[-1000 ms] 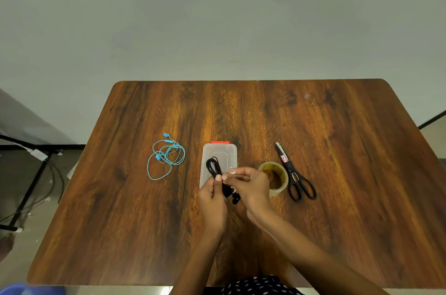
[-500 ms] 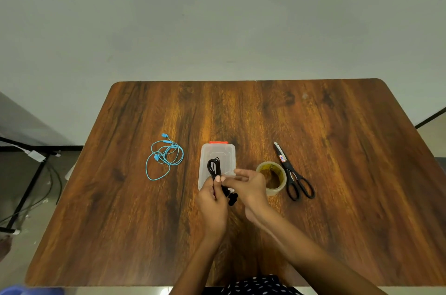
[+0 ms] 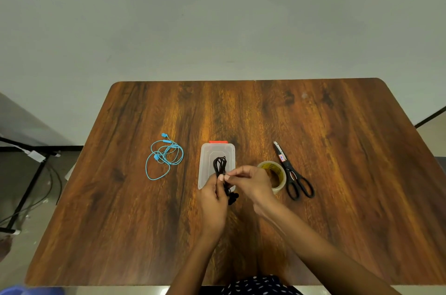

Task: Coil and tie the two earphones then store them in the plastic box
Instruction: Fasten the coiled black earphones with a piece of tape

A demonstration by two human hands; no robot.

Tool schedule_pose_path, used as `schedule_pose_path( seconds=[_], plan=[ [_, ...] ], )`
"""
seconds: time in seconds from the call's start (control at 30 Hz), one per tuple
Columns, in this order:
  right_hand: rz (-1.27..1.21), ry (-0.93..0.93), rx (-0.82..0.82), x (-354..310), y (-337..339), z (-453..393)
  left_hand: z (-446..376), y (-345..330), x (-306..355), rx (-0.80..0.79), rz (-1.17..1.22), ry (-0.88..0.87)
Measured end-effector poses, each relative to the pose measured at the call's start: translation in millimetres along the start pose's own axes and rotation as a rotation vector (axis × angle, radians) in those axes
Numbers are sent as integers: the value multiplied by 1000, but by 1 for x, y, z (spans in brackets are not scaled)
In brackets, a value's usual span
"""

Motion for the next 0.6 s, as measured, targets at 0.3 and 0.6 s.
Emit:
schedule_pose_path(
  seconds=[0.3, 0.6],
  plan=[
    [-83, -78, -125, 0, 5, -1, -9, -14, -1, -320, 248, 113],
    [-231, -353, -385, 11, -1, 7, 3, -31, -6, -645, 497, 396]
  ],
)
Point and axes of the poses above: each hand's wrist, its own z-axis away from the middle knuckle, its own y-axis out of the back of the hand, x = y × z, the point moved 9 cm from there along -z, towards the middle knuckle, and after that the axes turned 4 degrees about y, right-handed, at the moved point
